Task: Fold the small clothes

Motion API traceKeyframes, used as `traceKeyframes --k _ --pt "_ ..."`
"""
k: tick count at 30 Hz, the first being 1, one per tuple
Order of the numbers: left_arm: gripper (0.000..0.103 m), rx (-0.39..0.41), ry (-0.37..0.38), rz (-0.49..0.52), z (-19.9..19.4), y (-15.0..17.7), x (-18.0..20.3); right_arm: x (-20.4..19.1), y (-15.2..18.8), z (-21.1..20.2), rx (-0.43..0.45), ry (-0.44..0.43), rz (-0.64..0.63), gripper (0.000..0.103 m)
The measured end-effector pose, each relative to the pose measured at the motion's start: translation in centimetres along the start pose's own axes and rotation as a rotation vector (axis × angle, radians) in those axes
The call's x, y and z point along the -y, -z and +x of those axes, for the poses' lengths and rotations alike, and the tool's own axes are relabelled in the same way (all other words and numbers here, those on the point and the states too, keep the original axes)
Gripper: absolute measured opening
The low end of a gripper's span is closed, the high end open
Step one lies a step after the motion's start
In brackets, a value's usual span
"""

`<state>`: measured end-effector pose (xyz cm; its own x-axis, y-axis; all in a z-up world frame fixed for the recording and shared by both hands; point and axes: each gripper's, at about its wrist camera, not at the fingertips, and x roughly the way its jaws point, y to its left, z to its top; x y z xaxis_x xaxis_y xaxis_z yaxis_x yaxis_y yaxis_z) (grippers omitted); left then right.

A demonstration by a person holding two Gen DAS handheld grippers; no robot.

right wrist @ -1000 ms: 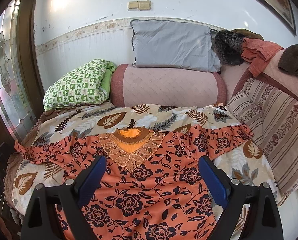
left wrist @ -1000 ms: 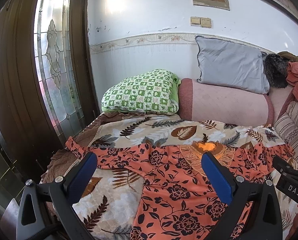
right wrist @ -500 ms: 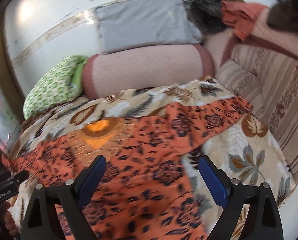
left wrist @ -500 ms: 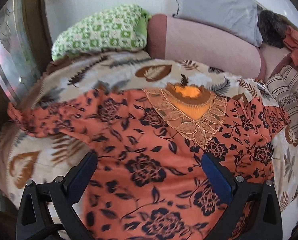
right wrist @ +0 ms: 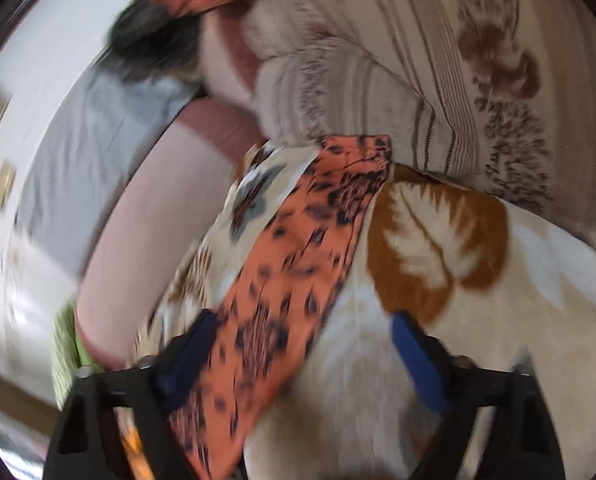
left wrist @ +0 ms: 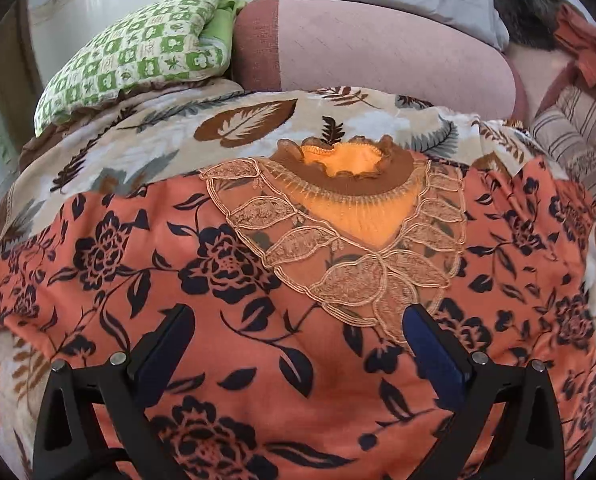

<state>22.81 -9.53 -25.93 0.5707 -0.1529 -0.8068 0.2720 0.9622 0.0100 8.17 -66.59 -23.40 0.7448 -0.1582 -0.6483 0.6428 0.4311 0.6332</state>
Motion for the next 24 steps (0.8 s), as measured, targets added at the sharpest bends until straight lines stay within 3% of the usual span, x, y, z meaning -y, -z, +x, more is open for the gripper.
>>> traceKeyframes --k 6,8,12,13,15,19,24 --pt "0.103 -0.008 -0.043 -0.027 1.8 -0.2 -1.1 2.0 -3.9 6.0 0.019 -0.038 0.164 0.061" --pt "0.103 0.015 -0.055 -0.030 1.9 -0.4 -1.3 2.2 -4.5 7.5 0.020 -0.003 0.176 0.057" --pt "0.103 0.057 -0.059 -0.019 1.8 -0.7 -1.5 2.3 -5.6 9.2 0.049 0.002 0.180 0.030" --pt "0.103 0.059 -0.053 -0.011 1.8 -0.7 -1.5 2.1 -6.0 9.5 0.043 0.009 0.170 0.016" --pt "0.103 0.061 -0.059 -0.001 1.8 -0.8 -1.5 1.6 -6.2 9.6 0.044 0.016 0.144 0.008" --pt "0.103 0.042 -0.059 -0.026 1.7 -1.5 -2.5 -0.7 -5.6 6.8 0.096 -0.088 0.052 0.007" --pt "0.103 0.062 -0.078 -0.105 0.4 -2.2 -4.8 -7.4 -2.2 1.5 0.077 -0.241 -0.108 0.007"
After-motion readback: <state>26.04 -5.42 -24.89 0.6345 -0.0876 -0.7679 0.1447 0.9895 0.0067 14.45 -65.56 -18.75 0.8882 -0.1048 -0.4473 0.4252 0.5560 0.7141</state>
